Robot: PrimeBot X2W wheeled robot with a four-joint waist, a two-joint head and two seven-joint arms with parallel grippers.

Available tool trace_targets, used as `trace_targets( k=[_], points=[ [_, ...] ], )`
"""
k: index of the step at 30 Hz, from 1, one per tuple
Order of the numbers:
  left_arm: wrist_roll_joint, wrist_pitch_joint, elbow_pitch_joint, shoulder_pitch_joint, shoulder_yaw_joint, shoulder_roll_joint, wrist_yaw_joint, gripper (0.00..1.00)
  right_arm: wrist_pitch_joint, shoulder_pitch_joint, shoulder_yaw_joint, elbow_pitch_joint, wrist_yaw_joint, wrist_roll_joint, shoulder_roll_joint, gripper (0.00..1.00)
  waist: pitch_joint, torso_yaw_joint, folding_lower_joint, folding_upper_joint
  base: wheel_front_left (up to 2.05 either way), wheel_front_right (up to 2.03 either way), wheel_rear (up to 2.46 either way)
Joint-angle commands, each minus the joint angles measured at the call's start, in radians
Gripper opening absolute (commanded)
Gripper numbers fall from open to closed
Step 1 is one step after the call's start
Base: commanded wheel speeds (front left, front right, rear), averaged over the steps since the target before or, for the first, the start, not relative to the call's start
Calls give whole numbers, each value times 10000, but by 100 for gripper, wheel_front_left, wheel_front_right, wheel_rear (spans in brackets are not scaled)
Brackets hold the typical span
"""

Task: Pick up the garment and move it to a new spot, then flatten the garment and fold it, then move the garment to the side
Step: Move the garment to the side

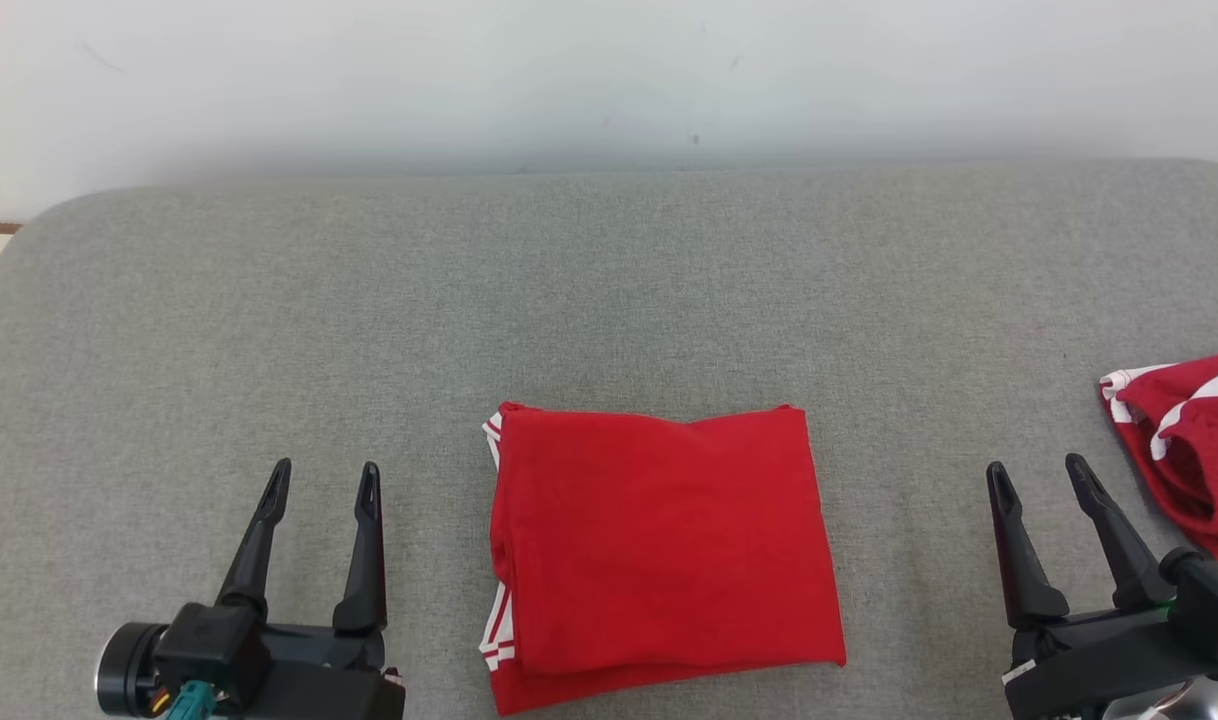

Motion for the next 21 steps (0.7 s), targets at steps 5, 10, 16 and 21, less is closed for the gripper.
trace_targets(
  k=[5, 10, 16, 21],
  points=[
    [111, -35, 65, 107, -54, 47, 9, 100, 161, 143, -68, -166, -7, -71, 72, 100, 0, 134, 1, 0, 0, 0, 0],
    [86, -35, 20, 45, -113, 15, 37, 100, 356, 20, 1, -36, -7, 51, 17, 100, 94, 326, 1, 0, 0, 0, 0],
    [38, -35, -38, 42, -298, -55, 61, 100, 719, -395, 721, 781, -7, 371, -140, 100, 315, 799, 1, 0, 0, 0, 0],
    [0, -35, -20, -44, -468, -110, 89, 100, 779, -894, 1433, 1923, -7, 748, -224, 100, 520, 1256, 1, 0, 0, 0, 0]
  ],
)
